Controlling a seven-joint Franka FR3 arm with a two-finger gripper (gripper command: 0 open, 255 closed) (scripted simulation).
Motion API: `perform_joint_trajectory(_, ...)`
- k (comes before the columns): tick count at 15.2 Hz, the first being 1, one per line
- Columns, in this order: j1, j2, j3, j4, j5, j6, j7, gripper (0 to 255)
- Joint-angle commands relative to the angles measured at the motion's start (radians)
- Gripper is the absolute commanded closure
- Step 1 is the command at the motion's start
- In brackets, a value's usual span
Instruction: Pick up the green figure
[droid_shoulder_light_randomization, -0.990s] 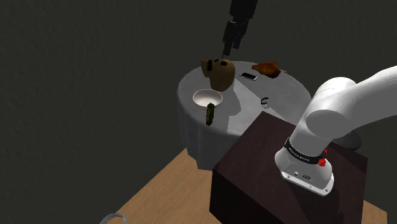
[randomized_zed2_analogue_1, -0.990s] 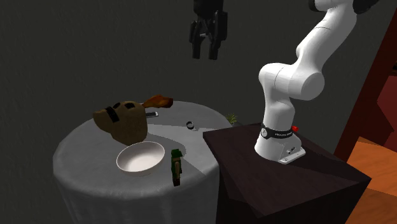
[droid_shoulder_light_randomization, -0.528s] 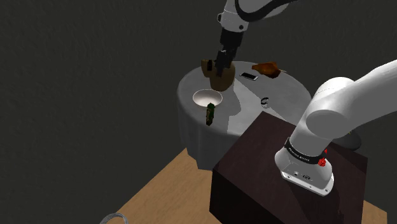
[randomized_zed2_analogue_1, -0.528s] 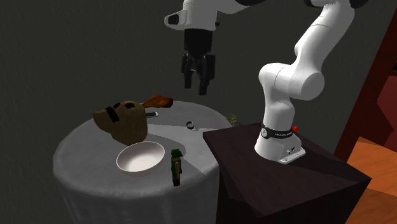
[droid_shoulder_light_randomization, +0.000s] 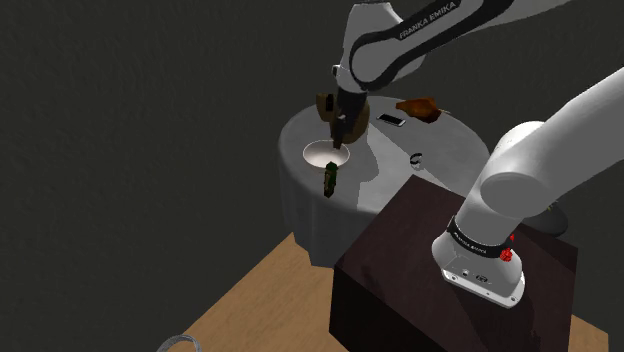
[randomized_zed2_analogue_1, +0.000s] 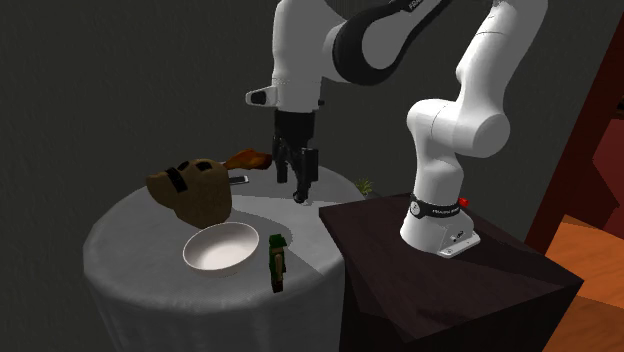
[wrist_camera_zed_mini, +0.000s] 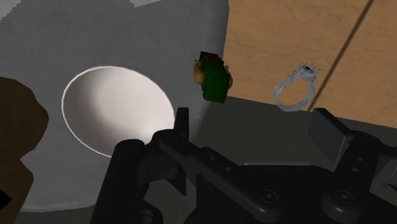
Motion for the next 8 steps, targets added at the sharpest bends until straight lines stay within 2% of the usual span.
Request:
perform_joint_trajectory(1, 0.003, 0.069, 0.006, -0.012, -0.001, 0.081, -0.003, 0)
perform_joint_trajectory(7, -0.003, 0.310, 0.004, -0.010, -0.016, 0.313, -0.032, 0)
perform_joint_trajectory(8, -0.003, 0.311, 0.004, -0.010, -0.016, 0.313, -0.032, 0)
